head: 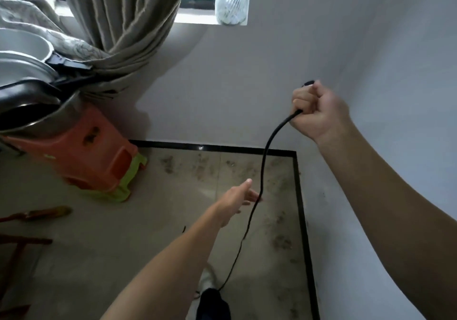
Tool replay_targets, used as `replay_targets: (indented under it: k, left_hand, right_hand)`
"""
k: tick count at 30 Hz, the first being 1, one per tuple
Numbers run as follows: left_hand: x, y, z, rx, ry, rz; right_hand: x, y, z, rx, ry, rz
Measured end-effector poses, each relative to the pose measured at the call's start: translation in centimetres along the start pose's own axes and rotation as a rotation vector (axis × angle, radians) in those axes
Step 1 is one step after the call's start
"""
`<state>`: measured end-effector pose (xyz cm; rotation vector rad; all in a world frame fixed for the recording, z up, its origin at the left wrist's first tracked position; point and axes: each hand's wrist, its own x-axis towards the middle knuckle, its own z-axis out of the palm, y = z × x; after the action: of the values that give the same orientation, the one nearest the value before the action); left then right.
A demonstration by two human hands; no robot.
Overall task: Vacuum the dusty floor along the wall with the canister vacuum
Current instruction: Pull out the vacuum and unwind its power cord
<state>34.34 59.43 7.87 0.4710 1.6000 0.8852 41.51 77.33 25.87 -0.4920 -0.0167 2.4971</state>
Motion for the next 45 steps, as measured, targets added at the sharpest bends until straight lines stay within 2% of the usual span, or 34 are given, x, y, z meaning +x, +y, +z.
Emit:
replay_targets:
  k: [2, 4, 9, 12, 16, 26, 28, 34, 40, 45]
  left_hand:
    - [1.3, 0.8, -1.2, 0.061, -0.106, -0.035]
    - [3.0, 1.2, -3.2, 0.157, -0.127, -0.021]
    - [6.9, 1.3, -10.5, 0.224, 0.047, 0.014]
    - [9.6, 2.1, -13.3, 0.298, 0.08, 0.009]
    - [14.1, 3.9, -13.7, 0.475, 0.062, 0.031]
    - [29.5, 4.5, -9.0, 0.778, -0.055, -0.039]
    - [31.6, 4.0, -8.3, 0.819, -0.036, -0.059]
    - [39.4, -2.2, -4.5, 0.863, -0.104, -0.102]
    - [46.4, -10.0, -2.2, 0.951, -0.256, -0.047]
    - [51.0, -13.7, -0.6, 0.933, -0.338, -0.029]
  right_hand:
    - [2.2, -0.8, -0.4, -0.007, 0.03, -0.053]
    - [4.8, -2.0, -1.6, -0.049, 0.124, -0.126]
    - [9.3, -4.5, -8.3, -0.318, 0.528, -0.304]
    - [10.2, -5.5, -14.7, -0.318, 0.792, -0.277]
    - [10.8, -7.1, -22.7, -0.479, 0.998, -0.138]
    - [17.2, -12.4, -37.5, -0.221, 1.212, -0.174]
    - [18.2, -13.1, -39.3, -0.177, 1.222, -0.182]
    - [21.2, -16.1, -48.6, 0.114, 1.28, -0.258]
    - [24.3, -18.1, -58.1, 0.028, 1.362, -0.293]
    - [26.0, -18.5, -63.2, 0.004, 1.371, -0.35]
